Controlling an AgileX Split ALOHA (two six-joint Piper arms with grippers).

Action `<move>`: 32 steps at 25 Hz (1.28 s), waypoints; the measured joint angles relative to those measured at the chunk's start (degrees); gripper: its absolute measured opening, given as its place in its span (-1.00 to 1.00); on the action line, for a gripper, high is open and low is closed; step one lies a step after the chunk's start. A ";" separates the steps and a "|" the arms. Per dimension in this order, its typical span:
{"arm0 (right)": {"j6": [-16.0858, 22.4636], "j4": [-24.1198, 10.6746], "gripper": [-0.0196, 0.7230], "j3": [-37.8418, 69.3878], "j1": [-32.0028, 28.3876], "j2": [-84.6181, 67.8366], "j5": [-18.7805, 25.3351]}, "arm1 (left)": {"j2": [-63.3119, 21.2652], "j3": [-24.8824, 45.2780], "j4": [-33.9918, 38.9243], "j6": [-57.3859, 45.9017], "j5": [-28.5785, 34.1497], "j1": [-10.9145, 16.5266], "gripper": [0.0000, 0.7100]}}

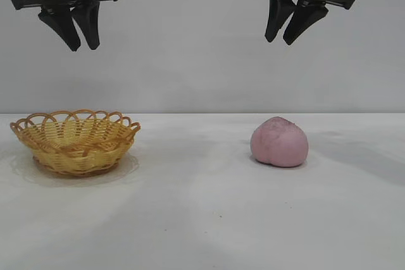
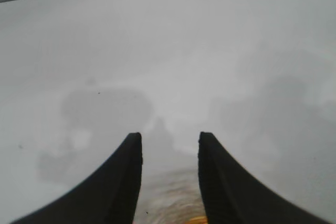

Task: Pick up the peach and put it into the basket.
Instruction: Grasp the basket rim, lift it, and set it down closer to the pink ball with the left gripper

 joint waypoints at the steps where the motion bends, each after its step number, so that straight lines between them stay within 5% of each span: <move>1: 0.00 0.00 -0.38 0.00 0.00 0.00 0.00 | 0.00 0.00 0.00 0.00 0.00 0.00 -0.37; 12: 0.00 0.00 -0.38 0.00 0.00 0.00 0.00 | 0.00 0.00 0.00 0.59 0.24 0.00 -0.37; 25: 0.00 0.00 -0.38 0.00 0.00 0.00 0.11 | 2.90 0.00 3.53 19.67 20.42 0.00 -0.37; 32: 0.00 0.00 -0.38 0.00 0.00 0.00 0.87 | 6.10 0.00 2.95 21.90 22.16 0.00 -0.37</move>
